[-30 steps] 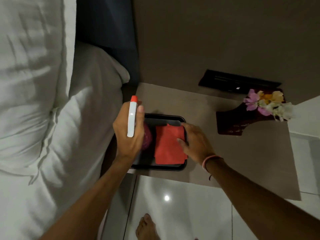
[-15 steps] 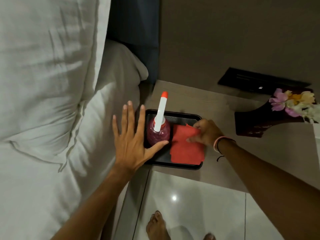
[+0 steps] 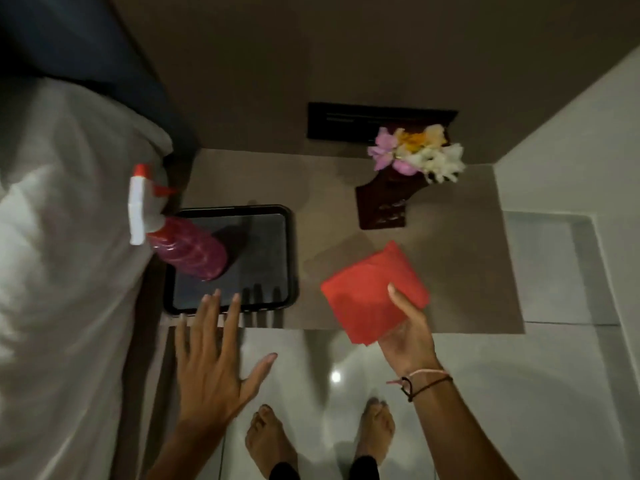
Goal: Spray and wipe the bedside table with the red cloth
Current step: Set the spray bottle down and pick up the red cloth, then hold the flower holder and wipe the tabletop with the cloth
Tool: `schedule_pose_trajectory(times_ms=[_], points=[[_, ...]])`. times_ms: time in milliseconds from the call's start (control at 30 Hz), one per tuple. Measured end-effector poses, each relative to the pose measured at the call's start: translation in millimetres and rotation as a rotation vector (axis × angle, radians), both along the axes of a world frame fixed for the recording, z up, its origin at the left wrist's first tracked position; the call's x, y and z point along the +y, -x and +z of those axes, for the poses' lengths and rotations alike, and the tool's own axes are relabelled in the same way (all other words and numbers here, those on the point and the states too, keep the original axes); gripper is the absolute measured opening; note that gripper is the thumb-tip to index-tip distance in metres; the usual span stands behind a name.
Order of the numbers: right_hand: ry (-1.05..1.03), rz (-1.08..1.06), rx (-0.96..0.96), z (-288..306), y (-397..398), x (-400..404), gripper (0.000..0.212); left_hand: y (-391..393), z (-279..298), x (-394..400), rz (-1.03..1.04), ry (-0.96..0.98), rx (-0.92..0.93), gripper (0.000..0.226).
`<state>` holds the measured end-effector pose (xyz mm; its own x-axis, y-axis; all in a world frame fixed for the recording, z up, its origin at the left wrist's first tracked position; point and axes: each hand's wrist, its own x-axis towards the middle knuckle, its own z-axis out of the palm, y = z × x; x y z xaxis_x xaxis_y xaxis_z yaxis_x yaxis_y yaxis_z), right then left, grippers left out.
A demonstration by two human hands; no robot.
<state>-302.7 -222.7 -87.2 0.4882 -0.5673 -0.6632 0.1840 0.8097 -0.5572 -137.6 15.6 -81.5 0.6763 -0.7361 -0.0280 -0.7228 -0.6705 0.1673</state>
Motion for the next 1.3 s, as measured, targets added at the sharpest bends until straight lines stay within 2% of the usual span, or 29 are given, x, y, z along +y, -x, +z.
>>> schedule_pose_trajectory(times_ms=[167, 367, 433, 600, 700, 767, 833, 867, 933, 967, 1033, 1100, 1167, 1300], points=[[-0.112, -0.219, 0.01, 1.8, 54.1, -32.2, 0.054, 24.7, 27.7, -125.9, -0.163, 0.174, -0.065, 0.095], [-0.105, -0.289, -0.071, 5.0, 54.0, -69.3, 0.061, 15.5, 84.4, -274.5, -0.429, 0.342, -0.19, 0.081], [-0.092, -0.283, -0.1, 6.2, 47.1, -76.2, 0.06, 10.0, 93.6, -306.5, -0.483, 0.291, -0.209, 0.079], [-0.074, -0.337, -0.05, 10.8, 20.9, -82.0, 0.057, -15.6, 81.5, -341.7, -0.571, -0.046, -0.159, 0.074], [0.015, -0.462, 0.044, 14.6, 0.7, -83.2, 0.045, -34.1, 83.6, -356.0, -0.609, -0.088, -0.165, 0.068], [0.163, -0.559, 0.196, 18.8, -18.8, -81.6, 0.035, -44.7, 89.5, -364.0, -0.621, -0.107, -0.131, 0.068], [0.439, -0.62, 0.393, 22.6, -39.0, -82.2, 0.045, -54.5, 96.7, -373.0, -0.636, -0.128, -0.072, 0.068], [0.609, -0.598, 0.452, 21.0, -49.9, -83.6, 0.058, -59.6, 100.7, -378.2, -0.642, -0.139, -0.037, 0.068], [1.008, -0.402, 0.596, 10.8, -70.6, -88.1, 0.072, -68.7, 108.0, -387.6, -0.654, -0.163, 0.028, 0.068], [1.209, -0.247, 0.715, 4.2, -80.2, -91.8, 0.071, -72.5, 110.8, -391.6, -0.658, -0.171, 0.052, 0.067], [1.472, 0.102, 0.904, -12.3, -97.4, -98.5, 0.065, -78.0, 112.0, -397.1, -0.66, -0.18, 0.095, 0.067], [1.605, 0.37, 1.02, -30.2, -106.1, -100.1, 0.06, -79.1, 110.7, -397.2, -0.664, -0.179, 0.115, 0.067], [1.678, 0.5, 1.119, -49.9, -101.1, -100.5, 0.058, -79.5, 109.4, -396.1, -0.678, -0.161, 0.106, 0.067], [1.652, 0.817, 1.131, -71.5, -70.8, -96.6, 0.079, -73.7, 104.2, -392.3, -0.721, -0.156, 0.013, 0.069]])
